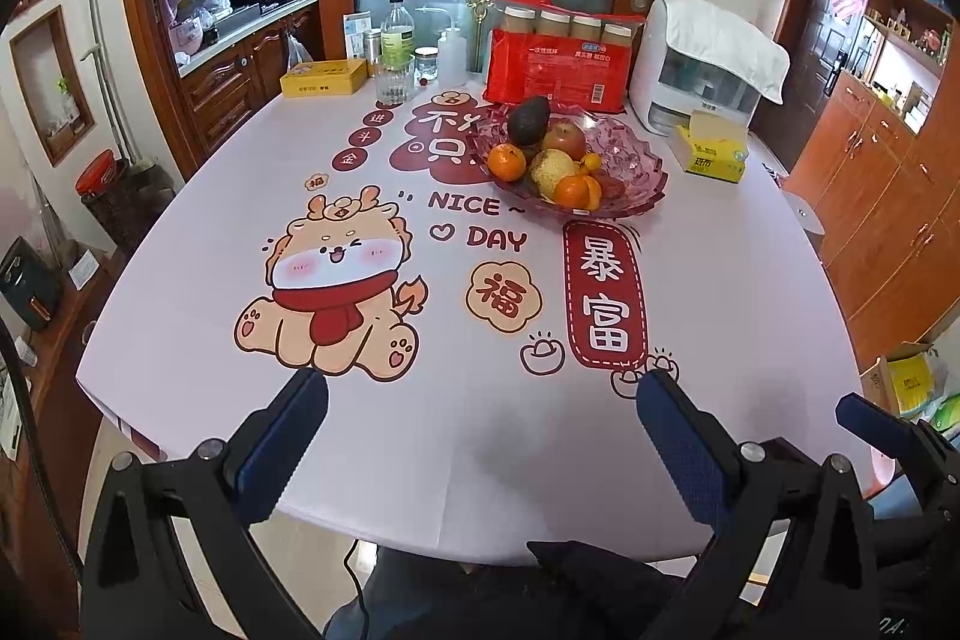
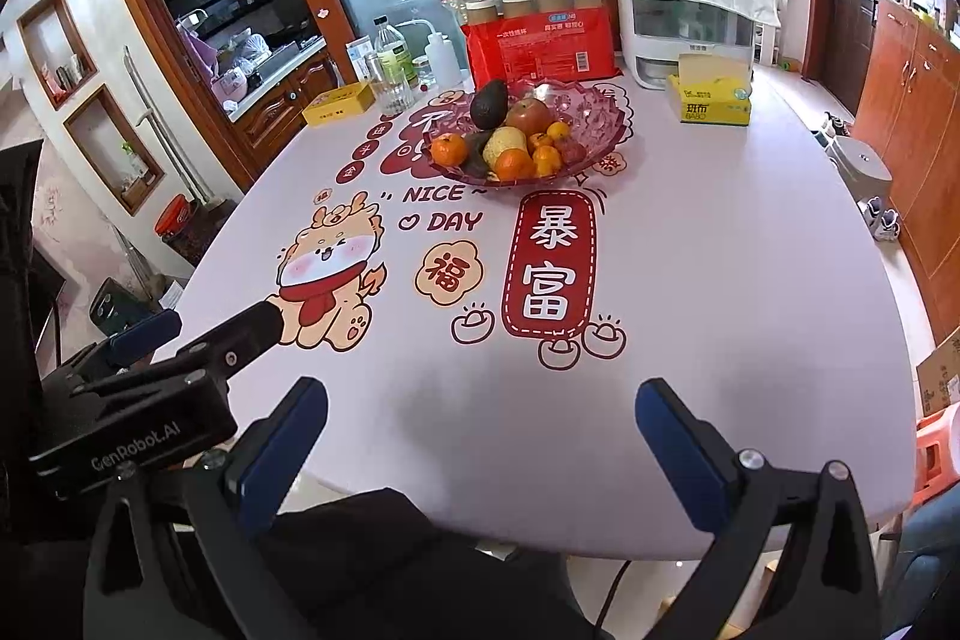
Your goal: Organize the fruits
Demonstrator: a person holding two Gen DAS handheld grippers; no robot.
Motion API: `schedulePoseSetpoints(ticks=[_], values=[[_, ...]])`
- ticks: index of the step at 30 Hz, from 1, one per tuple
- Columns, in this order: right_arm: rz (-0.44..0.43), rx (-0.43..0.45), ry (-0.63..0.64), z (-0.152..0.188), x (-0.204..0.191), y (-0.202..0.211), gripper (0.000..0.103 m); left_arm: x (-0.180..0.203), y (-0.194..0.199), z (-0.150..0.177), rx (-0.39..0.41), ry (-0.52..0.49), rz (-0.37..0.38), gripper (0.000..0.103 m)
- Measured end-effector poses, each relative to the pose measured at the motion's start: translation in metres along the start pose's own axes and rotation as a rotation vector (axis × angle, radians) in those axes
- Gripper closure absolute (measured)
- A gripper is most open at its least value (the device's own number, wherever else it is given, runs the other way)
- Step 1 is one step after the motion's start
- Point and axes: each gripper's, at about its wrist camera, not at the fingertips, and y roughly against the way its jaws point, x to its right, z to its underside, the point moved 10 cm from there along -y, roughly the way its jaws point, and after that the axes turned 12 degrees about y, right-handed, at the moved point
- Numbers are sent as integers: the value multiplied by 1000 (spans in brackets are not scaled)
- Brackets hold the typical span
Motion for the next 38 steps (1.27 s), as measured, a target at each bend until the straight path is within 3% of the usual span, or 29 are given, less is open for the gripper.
schedulePoseSetpoints(ticks=[38], values=[[-3,-7,-3,-3,3,-2,0,3,-4,-3,-7,-5,-8,1]])
